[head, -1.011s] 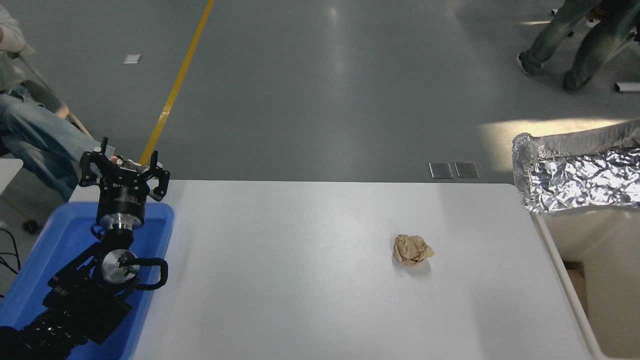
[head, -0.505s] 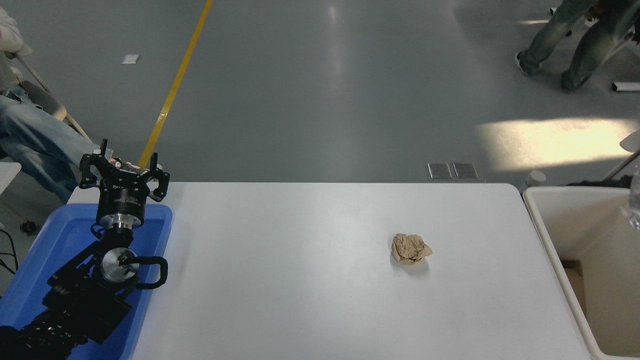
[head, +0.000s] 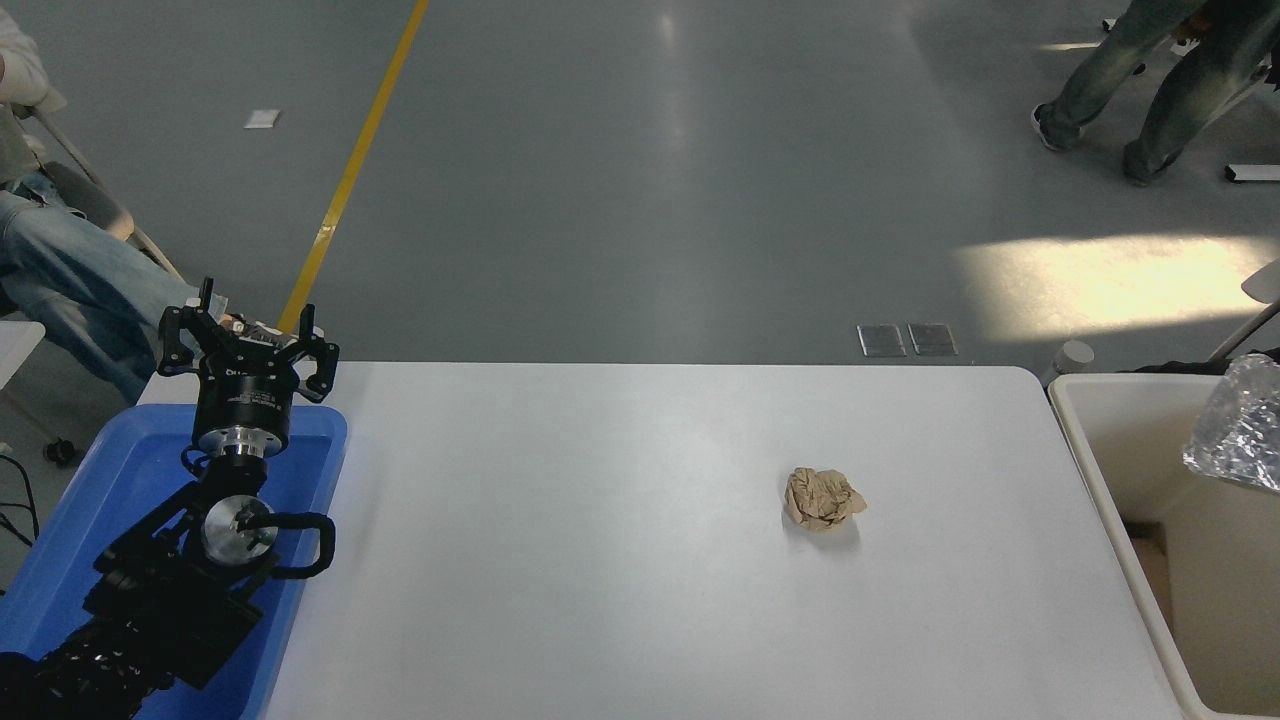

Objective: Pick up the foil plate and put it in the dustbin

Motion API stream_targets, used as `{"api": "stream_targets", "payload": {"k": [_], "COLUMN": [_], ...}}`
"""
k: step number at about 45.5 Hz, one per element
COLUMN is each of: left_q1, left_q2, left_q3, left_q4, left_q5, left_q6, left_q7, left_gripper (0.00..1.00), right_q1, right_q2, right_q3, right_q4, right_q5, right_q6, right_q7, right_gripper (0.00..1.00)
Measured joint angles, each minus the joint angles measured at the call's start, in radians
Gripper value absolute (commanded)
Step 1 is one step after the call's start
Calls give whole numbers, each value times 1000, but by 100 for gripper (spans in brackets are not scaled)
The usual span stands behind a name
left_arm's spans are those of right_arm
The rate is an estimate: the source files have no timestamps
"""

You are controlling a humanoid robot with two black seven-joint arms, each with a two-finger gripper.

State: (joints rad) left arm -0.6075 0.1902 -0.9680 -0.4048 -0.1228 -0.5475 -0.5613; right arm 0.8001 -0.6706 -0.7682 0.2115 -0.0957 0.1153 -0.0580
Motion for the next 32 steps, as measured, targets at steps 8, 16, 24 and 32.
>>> {"api": "stream_targets", "payload": {"k": [8, 16, 24, 32], "left_q1": [0, 0, 0, 0], "left_q2": [0, 0, 0, 0], "left_q3": [0, 0, 0, 0], "left_q4": [0, 0, 0, 0], "left_q5": [0, 0, 0, 0], "left_q6": [0, 0, 0, 0], "left_q7": [0, 0, 0, 0], "left_gripper": [99, 99, 99, 99], "right_q1": [-60, -89, -97, -100], "right_q2": [39, 56, 64, 73], "right_q3": [50, 86, 103, 111], "right_q4": [-23, -31, -21, -1], "right_q5": [40, 59, 67, 70], "right_q6": [-22, -32, -34, -33], "right_q7": [-5, -6, -4, -2], "right_gripper": [16, 100, 100, 100]}}
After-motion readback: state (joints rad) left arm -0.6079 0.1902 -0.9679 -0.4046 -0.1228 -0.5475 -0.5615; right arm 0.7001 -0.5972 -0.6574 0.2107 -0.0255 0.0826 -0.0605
